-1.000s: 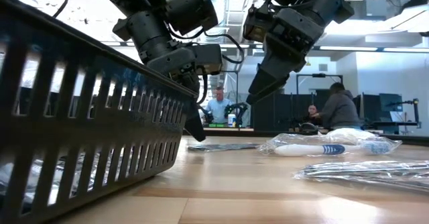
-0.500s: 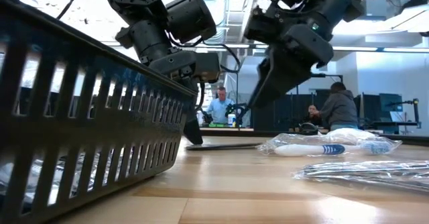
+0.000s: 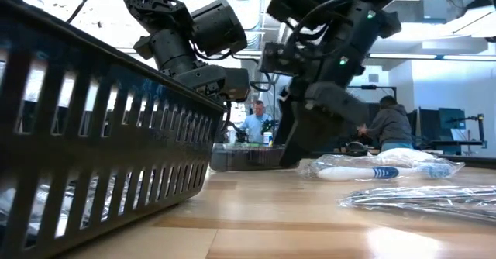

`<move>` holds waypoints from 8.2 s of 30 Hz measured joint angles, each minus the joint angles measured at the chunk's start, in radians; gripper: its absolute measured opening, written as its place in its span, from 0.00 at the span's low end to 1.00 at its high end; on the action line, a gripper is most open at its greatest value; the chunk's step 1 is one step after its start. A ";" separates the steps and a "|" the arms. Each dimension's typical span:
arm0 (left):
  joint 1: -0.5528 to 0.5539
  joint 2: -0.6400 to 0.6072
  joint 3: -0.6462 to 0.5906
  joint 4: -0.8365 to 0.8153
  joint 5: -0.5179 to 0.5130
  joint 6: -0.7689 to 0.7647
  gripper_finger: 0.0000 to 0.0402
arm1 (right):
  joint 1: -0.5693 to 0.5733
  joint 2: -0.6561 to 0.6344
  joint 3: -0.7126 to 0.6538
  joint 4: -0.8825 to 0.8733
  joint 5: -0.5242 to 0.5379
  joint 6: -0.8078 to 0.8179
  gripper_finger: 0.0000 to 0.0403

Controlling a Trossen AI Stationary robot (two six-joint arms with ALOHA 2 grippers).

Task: Pick & Place Travel size toiletries
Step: Put the black hair comb into the left red bin, then put the nail cutter into the right black bin

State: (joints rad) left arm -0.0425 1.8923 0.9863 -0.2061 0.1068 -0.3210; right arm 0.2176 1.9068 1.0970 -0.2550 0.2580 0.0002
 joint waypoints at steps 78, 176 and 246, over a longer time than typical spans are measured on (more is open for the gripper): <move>-0.158 -0.789 -0.379 0.459 -0.536 0.186 0.00 | 0.893 -0.214 0.075 -0.583 -0.023 2.044 0.08; -0.198 0.135 0.220 0.320 -0.370 0.185 0.40 | 0.560 -0.335 -0.126 0.625 -0.166 0.009 0.31; -0.665 -0.304 -0.052 0.030 -0.481 -0.168 0.09 | 0.493 -0.336 -0.125 0.555 -0.180 0.026 0.31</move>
State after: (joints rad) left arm -0.7078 1.5880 0.9345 -0.1759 -0.3743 -0.4892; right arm 0.7106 1.5711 0.9722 0.3000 0.0784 0.0265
